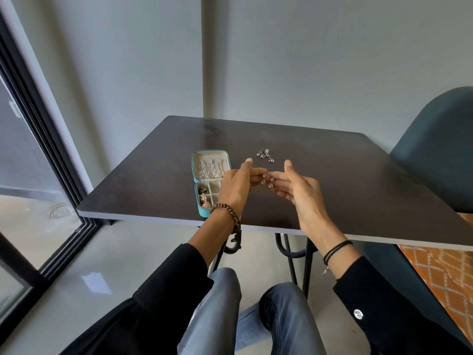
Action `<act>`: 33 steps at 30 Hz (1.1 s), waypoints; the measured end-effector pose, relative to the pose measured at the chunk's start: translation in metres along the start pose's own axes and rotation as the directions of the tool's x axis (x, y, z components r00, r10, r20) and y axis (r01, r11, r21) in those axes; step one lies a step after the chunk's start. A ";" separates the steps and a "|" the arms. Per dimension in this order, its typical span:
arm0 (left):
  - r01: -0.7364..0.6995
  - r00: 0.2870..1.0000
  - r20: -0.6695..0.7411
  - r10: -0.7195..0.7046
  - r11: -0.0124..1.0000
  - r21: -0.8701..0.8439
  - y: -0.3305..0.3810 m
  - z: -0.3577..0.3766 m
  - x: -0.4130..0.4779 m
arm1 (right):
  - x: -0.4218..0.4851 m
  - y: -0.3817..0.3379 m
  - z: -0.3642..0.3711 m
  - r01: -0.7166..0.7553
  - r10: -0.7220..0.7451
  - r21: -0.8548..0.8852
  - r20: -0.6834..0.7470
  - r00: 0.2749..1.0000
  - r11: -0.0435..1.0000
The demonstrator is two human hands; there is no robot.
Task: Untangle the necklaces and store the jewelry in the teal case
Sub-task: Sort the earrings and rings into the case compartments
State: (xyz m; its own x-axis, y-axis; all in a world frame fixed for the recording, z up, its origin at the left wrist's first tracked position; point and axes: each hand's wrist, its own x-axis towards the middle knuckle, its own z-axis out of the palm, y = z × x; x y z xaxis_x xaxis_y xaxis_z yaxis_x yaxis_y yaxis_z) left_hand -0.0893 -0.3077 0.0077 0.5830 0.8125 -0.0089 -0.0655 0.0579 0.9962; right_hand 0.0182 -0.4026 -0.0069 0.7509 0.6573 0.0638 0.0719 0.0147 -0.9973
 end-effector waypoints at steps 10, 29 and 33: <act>-0.133 0.978 -0.127 0.167 0.962 0.237 -0.002 -0.076 0.008 | 0.008 0.003 0.048 0.269 -0.212 -0.256 0.229 0.950 0.928; -0.160 0.966 -0.100 0.238 0.855 0.493 -0.014 -0.103 0.020 | 0.021 0.020 0.097 0.474 -0.385 -0.528 0.276 0.881 0.705; -0.127 0.966 -0.092 0.243 0.751 0.648 -0.022 -0.099 0.026 | 0.022 0.020 0.089 0.462 -0.400 -0.504 0.235 0.886 0.729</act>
State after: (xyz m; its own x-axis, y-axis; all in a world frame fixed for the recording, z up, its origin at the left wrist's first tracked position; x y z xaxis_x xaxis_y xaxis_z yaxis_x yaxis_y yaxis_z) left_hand -0.1528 -0.2306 -0.0233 0.4721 0.8522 0.2257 0.4018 -0.4359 0.8053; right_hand -0.0227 -0.3206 -0.0284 0.4826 0.7535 0.4465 0.7308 -0.0654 -0.6795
